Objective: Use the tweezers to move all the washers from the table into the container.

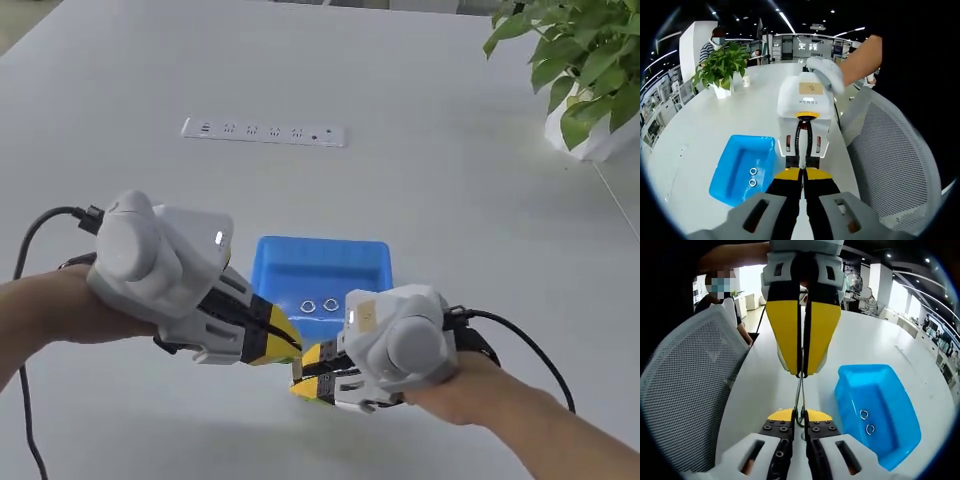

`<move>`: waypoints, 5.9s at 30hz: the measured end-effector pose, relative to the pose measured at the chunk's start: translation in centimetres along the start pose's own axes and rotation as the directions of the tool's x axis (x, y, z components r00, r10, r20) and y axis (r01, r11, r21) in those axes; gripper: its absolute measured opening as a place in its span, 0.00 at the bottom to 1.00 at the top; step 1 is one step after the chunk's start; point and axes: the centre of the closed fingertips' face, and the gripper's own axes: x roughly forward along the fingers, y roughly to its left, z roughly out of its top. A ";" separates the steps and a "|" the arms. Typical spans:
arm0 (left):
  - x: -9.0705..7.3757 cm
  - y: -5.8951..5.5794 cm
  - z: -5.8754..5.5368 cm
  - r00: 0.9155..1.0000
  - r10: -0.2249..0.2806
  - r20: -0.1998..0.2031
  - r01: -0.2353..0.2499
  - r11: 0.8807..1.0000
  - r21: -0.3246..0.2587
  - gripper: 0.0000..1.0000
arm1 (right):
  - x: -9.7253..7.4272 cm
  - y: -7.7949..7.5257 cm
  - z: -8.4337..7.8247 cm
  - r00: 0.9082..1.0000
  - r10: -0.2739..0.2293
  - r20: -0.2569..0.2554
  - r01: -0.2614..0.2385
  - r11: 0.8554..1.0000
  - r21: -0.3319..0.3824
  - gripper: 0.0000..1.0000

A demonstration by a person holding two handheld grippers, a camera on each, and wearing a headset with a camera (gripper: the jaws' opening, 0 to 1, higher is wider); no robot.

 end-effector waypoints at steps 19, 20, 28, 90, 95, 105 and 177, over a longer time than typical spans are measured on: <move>0.0 0.0 0.2 1.000 0.024 -0.007 -0.024 1.000 -0.016 0.06 | 0.0 -0.1 0.0 1.000 -0.012 0.008 0.012 1.000 0.019 0.07; -0.1 0.1 0.1 1.000 0.028 -0.005 -0.028 0.999 -0.020 0.07 | 0.0 -0.1 0.0 1.000 -0.014 0.008 0.014 1.000 0.015 0.07; -1.3 0.6 -0.2 0.997 0.072 0.009 -0.072 0.996 -0.046 0.14 | -0.4 0.0 0.7 1.000 -0.011 0.017 0.011 1.000 0.007 0.07; -4.3 1.0 -3.4 0.952 0.302 0.051 -0.279 0.925 -0.259 0.99 | -8.0 -7.8 5.3 0.990 -0.112 0.089 0.115 0.993 -0.030 0.07; -4.3 1.0 -3.7 0.953 0.300 0.039 -0.280 0.924 -0.262 0.99 | -7.5 -8.7 4.1 0.990 -0.121 0.077 0.123 0.992 -0.022 0.07; -4.5 1.3 -3.7 0.950 0.309 0.049 -0.287 0.923 -0.258 0.97 | -6.4 -9.9 1.8 0.991 -0.118 0.058 0.118 0.993 0.002 0.07; -0.3 8.2 2.4 0.972 0.204 0.117 -0.196 0.977 -0.082 0.40 | -3.8 -11.6 -3.0 0.992 -0.125 -0.015 0.125 0.992 0.026 0.09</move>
